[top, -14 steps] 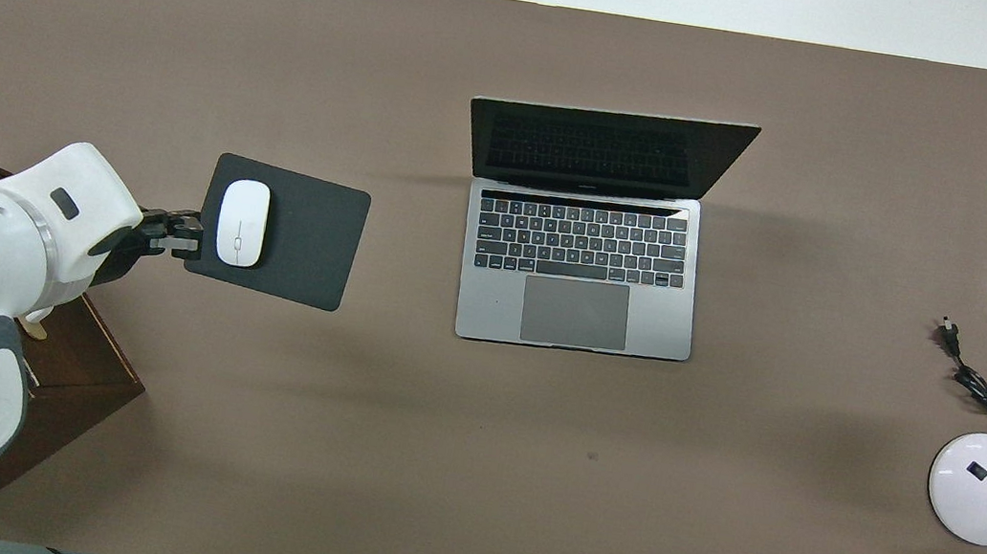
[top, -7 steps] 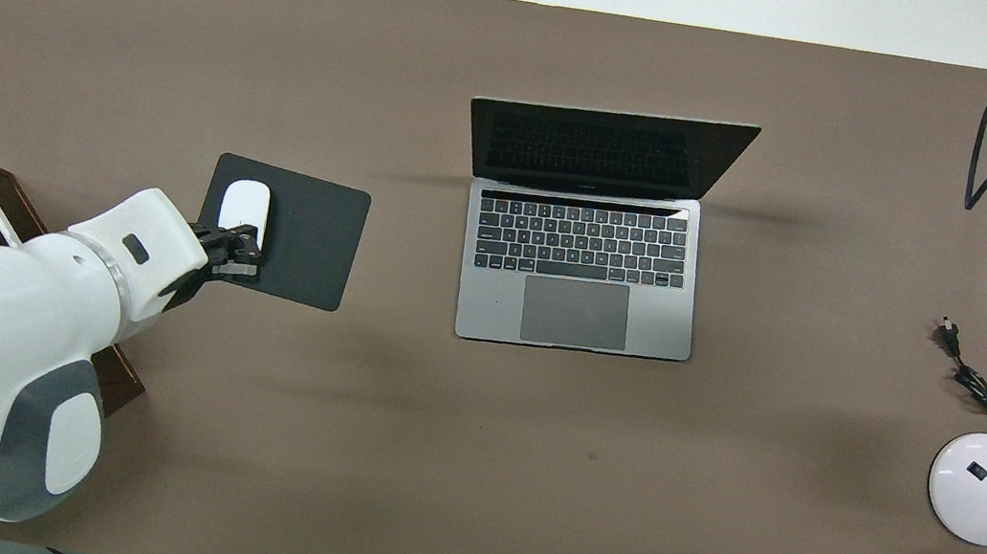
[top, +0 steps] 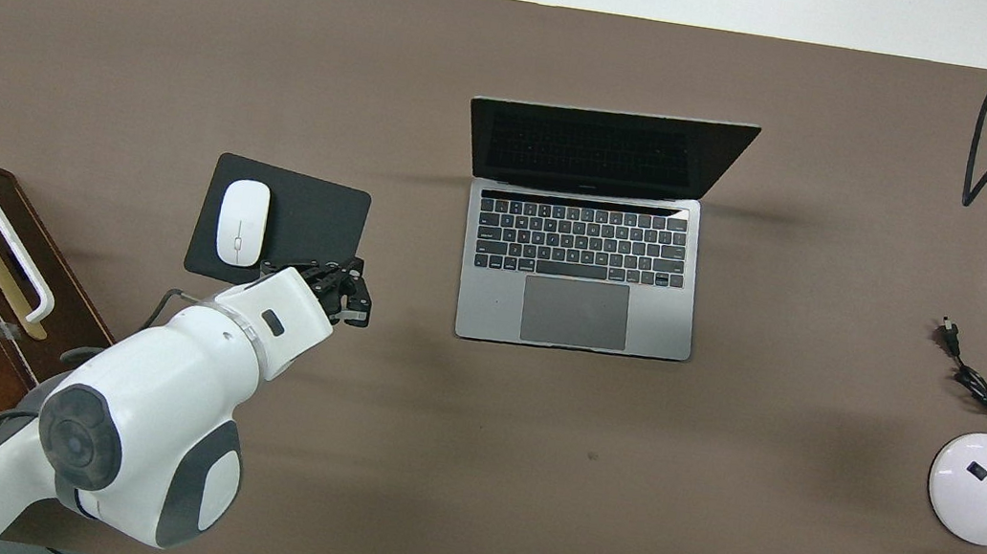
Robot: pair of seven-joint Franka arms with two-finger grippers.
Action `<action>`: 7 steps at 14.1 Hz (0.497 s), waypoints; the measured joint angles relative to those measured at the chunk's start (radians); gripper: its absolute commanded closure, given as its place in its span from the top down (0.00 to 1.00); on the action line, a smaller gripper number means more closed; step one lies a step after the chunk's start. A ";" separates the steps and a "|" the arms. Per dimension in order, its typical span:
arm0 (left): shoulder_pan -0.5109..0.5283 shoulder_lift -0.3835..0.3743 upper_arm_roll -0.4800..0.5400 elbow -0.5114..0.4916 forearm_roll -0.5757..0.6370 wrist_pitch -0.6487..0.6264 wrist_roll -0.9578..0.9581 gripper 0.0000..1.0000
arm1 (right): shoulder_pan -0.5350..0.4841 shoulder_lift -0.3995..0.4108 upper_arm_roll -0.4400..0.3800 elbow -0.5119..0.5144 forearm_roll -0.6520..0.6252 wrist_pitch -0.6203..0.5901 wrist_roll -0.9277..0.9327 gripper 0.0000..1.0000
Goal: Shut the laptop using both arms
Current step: 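Move the left gripper to the laptop's front edge while the right gripper rises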
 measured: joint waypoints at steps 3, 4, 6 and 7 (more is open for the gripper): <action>-0.051 0.065 0.000 -0.002 0.000 0.111 -0.004 0.00 | 0.005 0.000 0.000 0.000 -0.013 0.047 0.000 0.00; -0.065 0.090 0.000 -0.002 -0.001 0.148 -0.006 0.00 | 0.006 0.001 0.000 0.000 -0.014 0.077 0.000 0.00; -0.087 0.130 0.000 -0.001 -0.001 0.204 -0.007 0.00 | 0.009 0.004 0.001 0.000 -0.014 0.141 0.002 0.00; -0.097 0.146 0.001 -0.001 -0.001 0.229 -0.007 0.00 | 0.012 0.008 0.002 0.000 -0.014 0.173 0.009 0.00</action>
